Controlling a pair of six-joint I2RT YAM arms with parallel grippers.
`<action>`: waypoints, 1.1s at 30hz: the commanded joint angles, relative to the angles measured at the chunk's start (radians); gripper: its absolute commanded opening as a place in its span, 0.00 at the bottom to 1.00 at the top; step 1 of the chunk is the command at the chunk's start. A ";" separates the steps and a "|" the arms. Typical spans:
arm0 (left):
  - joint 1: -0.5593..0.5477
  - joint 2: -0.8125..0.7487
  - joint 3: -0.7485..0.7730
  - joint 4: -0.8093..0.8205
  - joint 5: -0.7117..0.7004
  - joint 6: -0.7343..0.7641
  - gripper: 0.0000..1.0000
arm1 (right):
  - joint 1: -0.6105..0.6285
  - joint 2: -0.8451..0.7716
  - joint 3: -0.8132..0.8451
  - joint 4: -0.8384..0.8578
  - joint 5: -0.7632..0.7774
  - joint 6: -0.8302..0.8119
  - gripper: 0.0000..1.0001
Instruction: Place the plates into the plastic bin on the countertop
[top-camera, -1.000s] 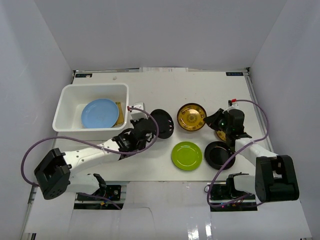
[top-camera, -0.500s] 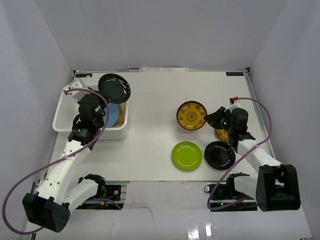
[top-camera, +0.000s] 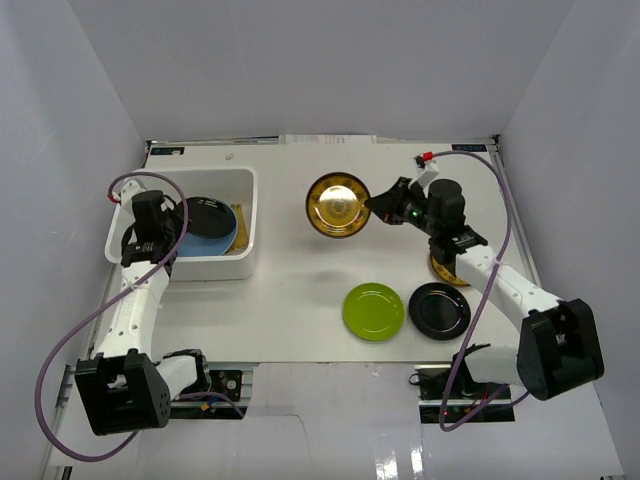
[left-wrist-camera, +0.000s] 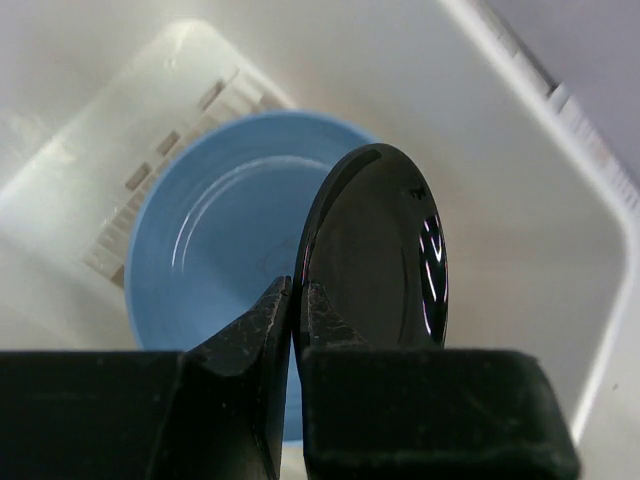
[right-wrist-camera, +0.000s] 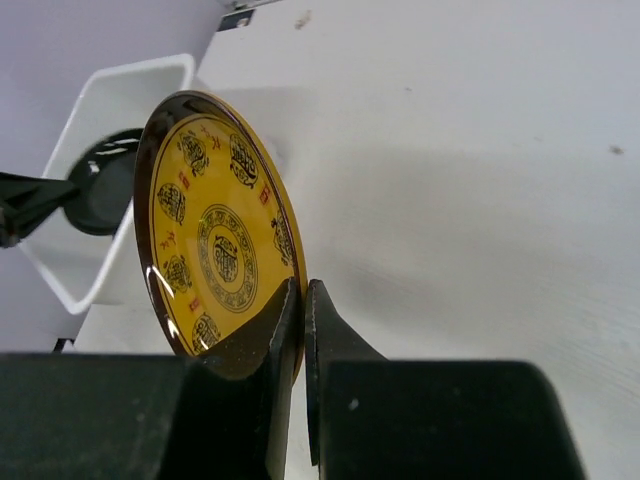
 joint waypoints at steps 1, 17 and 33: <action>0.003 0.052 0.004 -0.027 0.047 0.023 0.06 | 0.092 0.094 0.134 0.040 0.043 -0.018 0.08; 0.003 -0.167 0.078 0.077 0.264 0.013 0.98 | 0.444 0.660 0.904 -0.194 0.186 -0.110 0.08; -0.167 -0.175 0.227 0.077 0.656 0.062 0.98 | 0.610 1.110 1.421 -0.294 0.341 -0.227 0.08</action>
